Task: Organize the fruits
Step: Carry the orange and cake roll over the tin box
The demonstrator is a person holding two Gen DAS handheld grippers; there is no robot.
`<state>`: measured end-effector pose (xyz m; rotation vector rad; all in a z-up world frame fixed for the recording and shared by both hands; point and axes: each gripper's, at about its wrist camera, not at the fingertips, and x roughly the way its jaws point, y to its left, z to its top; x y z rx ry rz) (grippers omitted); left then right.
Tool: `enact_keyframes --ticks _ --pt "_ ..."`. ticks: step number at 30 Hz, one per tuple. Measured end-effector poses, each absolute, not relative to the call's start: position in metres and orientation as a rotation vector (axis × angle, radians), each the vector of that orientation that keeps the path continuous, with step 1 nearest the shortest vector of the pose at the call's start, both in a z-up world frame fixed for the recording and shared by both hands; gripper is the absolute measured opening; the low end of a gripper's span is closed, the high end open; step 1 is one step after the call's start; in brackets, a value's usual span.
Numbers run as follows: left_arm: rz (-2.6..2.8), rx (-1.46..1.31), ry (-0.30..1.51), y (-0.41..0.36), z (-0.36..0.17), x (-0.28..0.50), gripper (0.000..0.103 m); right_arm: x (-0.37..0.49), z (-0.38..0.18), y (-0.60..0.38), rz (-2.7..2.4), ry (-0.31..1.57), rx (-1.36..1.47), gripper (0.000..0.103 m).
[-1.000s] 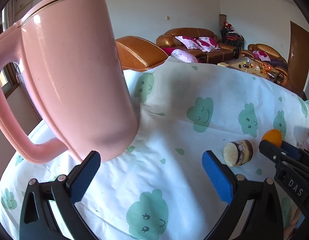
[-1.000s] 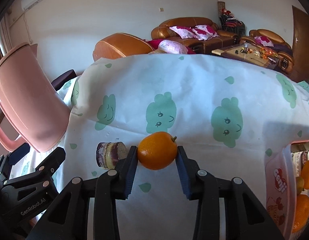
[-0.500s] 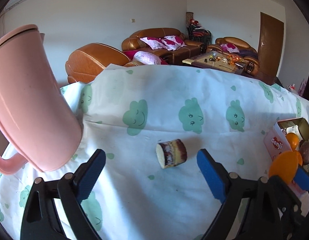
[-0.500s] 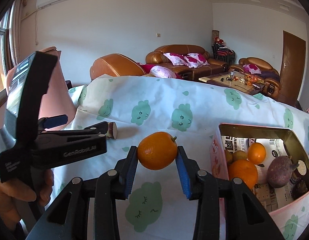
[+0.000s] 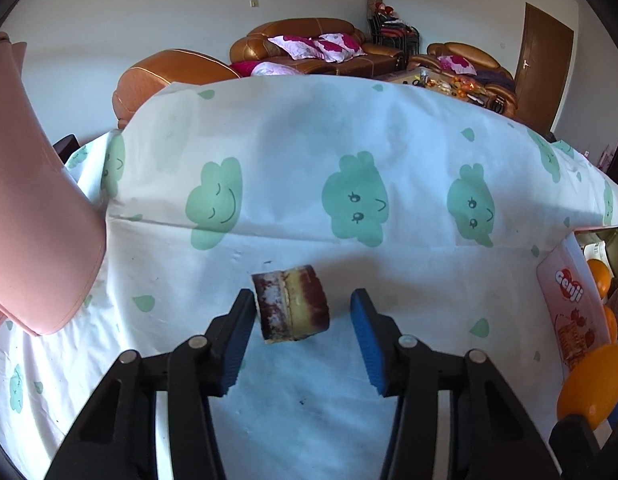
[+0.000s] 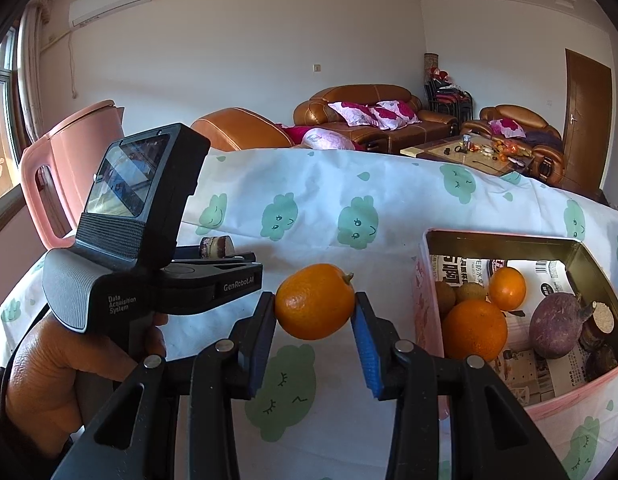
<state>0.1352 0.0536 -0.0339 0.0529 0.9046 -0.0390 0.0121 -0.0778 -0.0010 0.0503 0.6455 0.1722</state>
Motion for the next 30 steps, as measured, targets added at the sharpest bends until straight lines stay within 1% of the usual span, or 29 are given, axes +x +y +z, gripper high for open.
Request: enact_keyframes --ticks 1,2,4,15,30 --pt "-0.035 0.046 0.903 0.055 -0.033 0.135 0.040 0.012 -0.001 -0.078 0.172 0.647 0.051 0.041" --pt "-0.036 0.037 0.902 0.056 -0.033 0.134 0.036 0.013 -0.002 -0.078 0.171 0.648 0.052 0.041" --pt "-0.041 0.024 0.898 0.058 -0.032 0.133 0.033 0.014 -0.002 -0.079 0.168 0.647 0.054 0.041" --pt "0.033 0.059 0.722 0.064 -0.012 0.097 0.032 0.004 0.003 -0.074 0.146 0.593 0.022 0.041" --pt "0.066 0.030 0.666 0.066 -0.007 0.057 0.032 -0.013 0.008 -0.076 0.117 0.557 -0.007 0.041"
